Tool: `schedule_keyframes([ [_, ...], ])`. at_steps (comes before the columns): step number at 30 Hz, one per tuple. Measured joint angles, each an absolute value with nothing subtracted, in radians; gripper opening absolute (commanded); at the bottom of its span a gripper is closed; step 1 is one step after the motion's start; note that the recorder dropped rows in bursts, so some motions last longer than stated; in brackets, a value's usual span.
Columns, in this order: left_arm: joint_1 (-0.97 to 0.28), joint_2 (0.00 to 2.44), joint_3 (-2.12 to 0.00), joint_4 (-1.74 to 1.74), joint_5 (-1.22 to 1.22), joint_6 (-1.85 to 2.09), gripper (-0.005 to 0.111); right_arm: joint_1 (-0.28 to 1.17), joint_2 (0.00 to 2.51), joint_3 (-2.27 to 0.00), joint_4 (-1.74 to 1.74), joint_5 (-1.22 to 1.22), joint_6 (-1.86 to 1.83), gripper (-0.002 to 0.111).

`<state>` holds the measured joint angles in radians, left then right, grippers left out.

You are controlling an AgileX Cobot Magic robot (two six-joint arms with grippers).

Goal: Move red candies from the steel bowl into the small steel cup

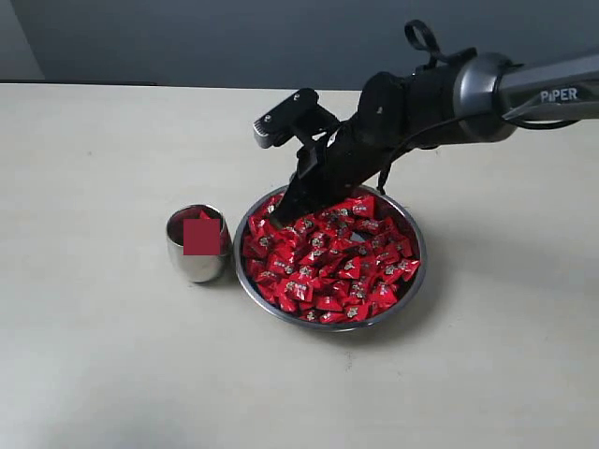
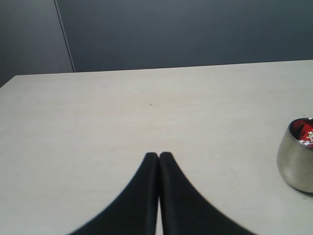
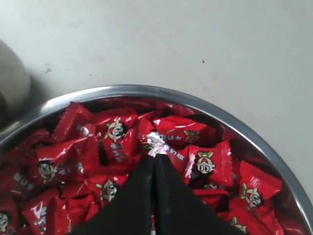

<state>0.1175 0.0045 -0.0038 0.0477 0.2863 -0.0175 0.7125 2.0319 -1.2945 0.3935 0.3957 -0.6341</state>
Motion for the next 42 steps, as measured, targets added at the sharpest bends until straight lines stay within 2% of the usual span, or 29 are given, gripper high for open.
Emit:
schedule_keyframes([
  [7,0.118,0.004,-0.004,0.048,0.286,-0.017,0.000,0.735,2.032,-1.295,0.417,0.376,-0.676,0.002],
  [10,0.118,0.004,-0.004,0.048,0.286,-0.017,0.000,0.758,2.032,-1.295,0.410,0.362,-0.686,0.017],
  [12,0.118,0.004,-0.004,0.048,0.286,-0.017,0.000,0.773,2.032,-1.295,0.410,0.350,-0.687,0.031],
  [15,0.118,0.004,-0.004,0.048,0.286,-0.017,0.000,0.772,2.032,-1.295,0.410,0.342,-0.691,0.043],
  [42,0.118,0.004,-0.004,0.048,0.286,-0.017,0.000,0.772,2.119,-1.344,0.480,0.304,-0.693,0.041],
])
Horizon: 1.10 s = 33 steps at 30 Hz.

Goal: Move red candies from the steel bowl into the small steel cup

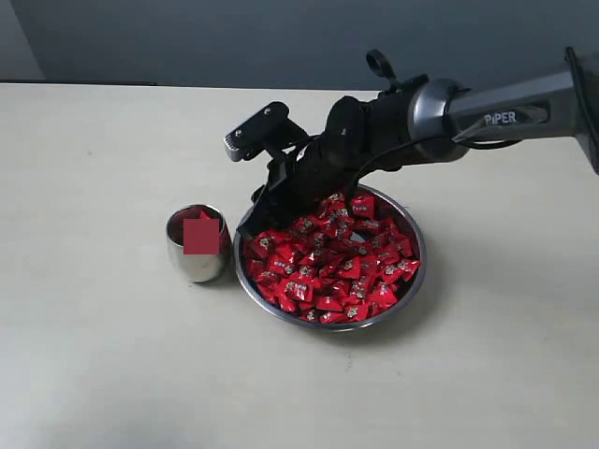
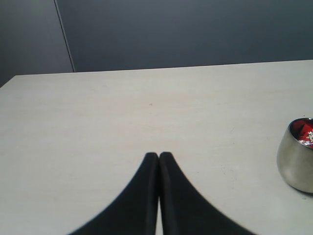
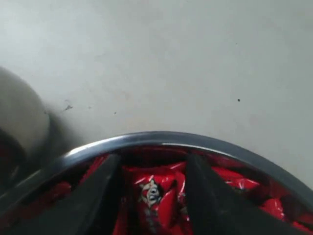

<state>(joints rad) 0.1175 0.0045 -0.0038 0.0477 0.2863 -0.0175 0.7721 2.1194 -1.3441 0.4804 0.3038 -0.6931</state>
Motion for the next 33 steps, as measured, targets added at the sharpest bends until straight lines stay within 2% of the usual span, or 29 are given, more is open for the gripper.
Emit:
schedule_keyframes([
  [7,0.118,0.004,-0.004,0.048,0.286,-0.017,0.000,0.772,2.124,-1.347,0.456,0.312,-0.670,0.040],
  [9,0.118,0.004,-0.004,0.048,0.286,-0.017,0.000,0.772,2.124,-1.347,0.422,0.316,-0.637,0.037],
  [14,0.118,0.004,-0.004,0.048,0.286,-0.017,0.000,0.772,2.124,-1.347,0.322,0.329,-0.554,0.017],
  [15,0.118,0.004,-0.004,0.048,0.286,-0.017,0.000,0.772,2.124,-1.347,0.311,0.332,-0.544,0.006],
  [17,0.118,0.004,-0.004,0.048,0.286,-0.017,0.000,0.772,2.124,-1.347,0.287,0.335,-0.529,-0.001],
  [33,0.118,0.004,-0.004,0.048,0.286,-0.017,0.000,0.772,2.009,-1.347,0.260,0.365,-0.511,-0.001],
])
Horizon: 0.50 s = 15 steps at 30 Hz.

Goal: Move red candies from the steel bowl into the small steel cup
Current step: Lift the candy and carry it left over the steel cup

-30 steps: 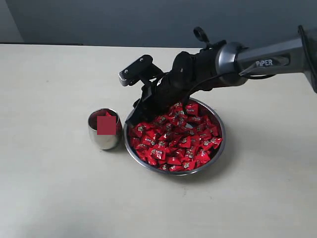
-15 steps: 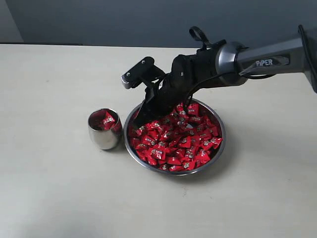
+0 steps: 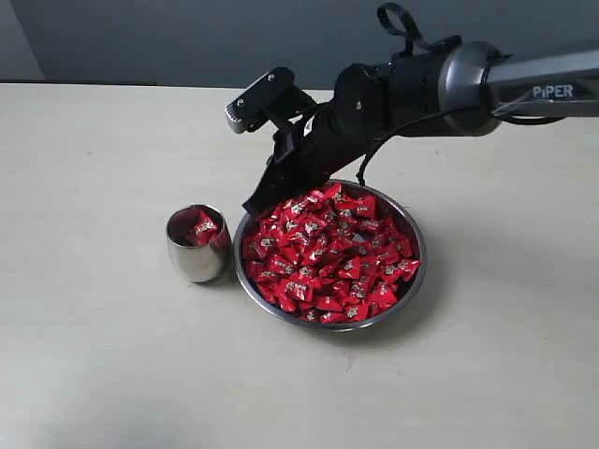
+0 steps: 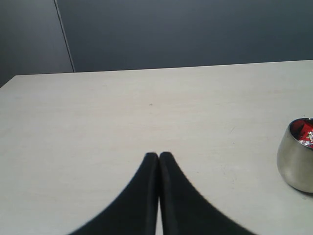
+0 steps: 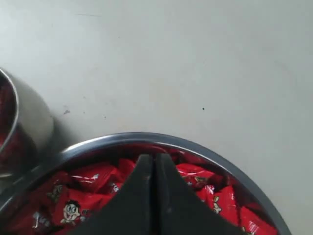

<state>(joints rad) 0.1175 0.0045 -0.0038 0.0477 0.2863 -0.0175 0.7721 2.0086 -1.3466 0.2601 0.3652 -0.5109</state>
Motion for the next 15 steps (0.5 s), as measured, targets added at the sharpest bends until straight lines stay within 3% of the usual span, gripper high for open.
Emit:
schedule_keyframes([
  [15,0.118,0.004,-0.004,0.048,0.286,-0.017,0.000,0.867,1.948,-1.351,0.292,0.294,-0.537,-0.001],
])
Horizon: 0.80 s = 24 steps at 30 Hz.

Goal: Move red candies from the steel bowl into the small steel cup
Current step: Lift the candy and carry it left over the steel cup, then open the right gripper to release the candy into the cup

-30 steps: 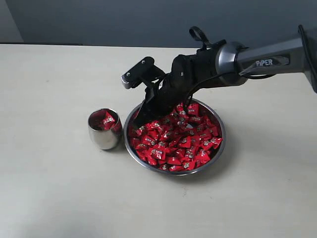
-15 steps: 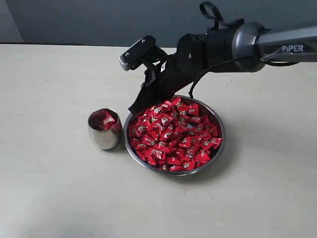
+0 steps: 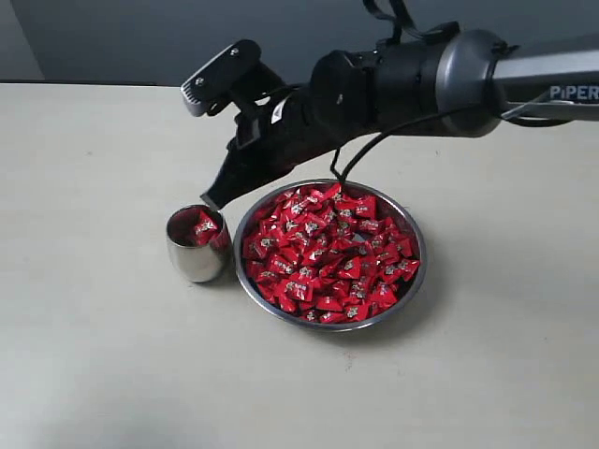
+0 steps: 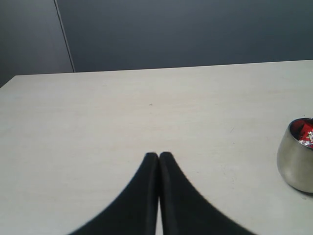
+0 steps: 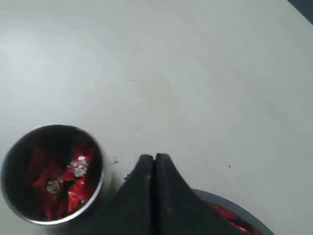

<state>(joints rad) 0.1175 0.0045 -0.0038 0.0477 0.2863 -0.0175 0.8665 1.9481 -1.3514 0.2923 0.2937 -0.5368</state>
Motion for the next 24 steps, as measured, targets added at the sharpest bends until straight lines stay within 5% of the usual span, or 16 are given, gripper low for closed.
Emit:
schedule_keyframes([
  [24,0.118,0.004,-0.004,0.048,0.286,-0.017,0.000,0.917,2.064,-1.466,0.574,0.434,-0.848,-0.001],
])
